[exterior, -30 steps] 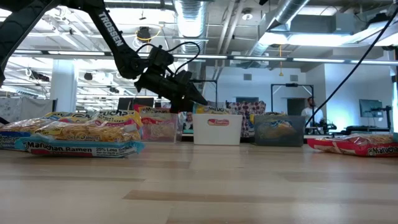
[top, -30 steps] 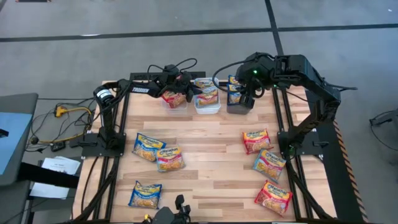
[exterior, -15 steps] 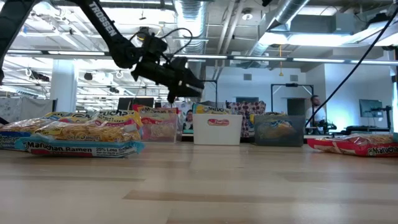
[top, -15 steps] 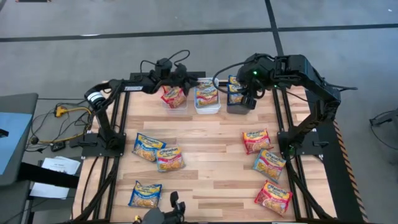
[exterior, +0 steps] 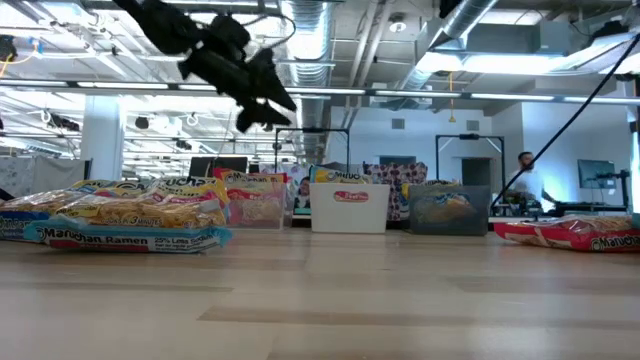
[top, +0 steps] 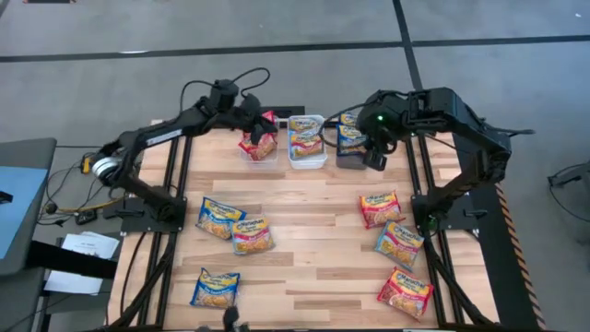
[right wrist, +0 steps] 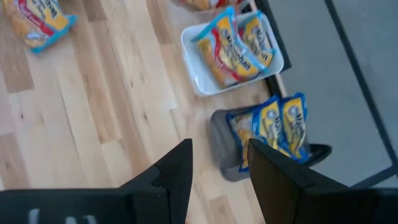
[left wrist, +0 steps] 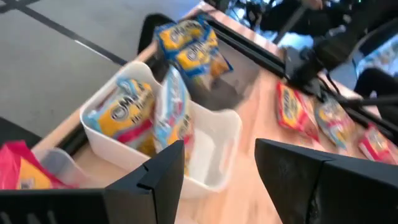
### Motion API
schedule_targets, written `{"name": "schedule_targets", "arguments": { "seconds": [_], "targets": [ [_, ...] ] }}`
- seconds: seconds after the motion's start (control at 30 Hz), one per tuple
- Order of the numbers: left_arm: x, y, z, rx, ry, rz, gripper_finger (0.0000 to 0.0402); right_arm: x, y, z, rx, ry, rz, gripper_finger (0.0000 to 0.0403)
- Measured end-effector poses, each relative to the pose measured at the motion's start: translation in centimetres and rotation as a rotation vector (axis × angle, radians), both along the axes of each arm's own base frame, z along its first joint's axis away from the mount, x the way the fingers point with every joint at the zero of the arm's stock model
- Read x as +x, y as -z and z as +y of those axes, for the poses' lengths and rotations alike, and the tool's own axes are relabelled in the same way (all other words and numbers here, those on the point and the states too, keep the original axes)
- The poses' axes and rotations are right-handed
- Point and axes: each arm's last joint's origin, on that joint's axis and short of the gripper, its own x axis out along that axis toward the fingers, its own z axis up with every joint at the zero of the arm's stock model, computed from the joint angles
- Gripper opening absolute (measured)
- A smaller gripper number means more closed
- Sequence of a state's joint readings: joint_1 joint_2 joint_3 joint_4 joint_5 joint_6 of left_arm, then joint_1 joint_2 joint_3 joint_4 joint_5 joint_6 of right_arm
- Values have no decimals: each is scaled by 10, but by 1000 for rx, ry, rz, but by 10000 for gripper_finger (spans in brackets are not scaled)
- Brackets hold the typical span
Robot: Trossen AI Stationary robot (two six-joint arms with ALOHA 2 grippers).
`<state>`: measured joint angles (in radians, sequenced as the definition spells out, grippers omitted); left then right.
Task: Sort Maruchan noodles
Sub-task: Put the blue noodle pack into the black bin
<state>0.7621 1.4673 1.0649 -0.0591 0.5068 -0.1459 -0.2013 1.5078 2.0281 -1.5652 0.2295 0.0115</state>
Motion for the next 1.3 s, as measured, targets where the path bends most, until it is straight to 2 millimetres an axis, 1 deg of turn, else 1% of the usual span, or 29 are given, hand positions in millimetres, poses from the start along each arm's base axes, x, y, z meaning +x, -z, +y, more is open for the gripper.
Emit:
{"name": "schedule_targets", "arguments": {
  "seconds": [0.13,0.3,0.5,0.67,0.77,0.97,1.13,1.3],
  "targets": [
    [-15,-19,-26,6,43,45,183,-3,11,6,29,19,24,175],
    [-33,-35,-59,-2,100,107,183,-11,22,18,64,37,37,175],
    [-51,-38,-92,-40,142,249,183,-15,35,34,96,31,16,175],
    [-61,-38,-111,-115,173,314,183,-13,49,49,125,26,26,175],
    [-66,-38,-118,-163,168,339,183,-11,57,57,137,17,45,175],
    [-73,-33,-123,-279,132,414,183,-3,71,78,158,-20,47,175],
    [-76,-25,-124,-289,154,516,183,1,80,98,161,-104,28,175],
    [-72,-13,-120,-291,205,617,183,2,90,114,159,-166,39,175]
  ]
}}
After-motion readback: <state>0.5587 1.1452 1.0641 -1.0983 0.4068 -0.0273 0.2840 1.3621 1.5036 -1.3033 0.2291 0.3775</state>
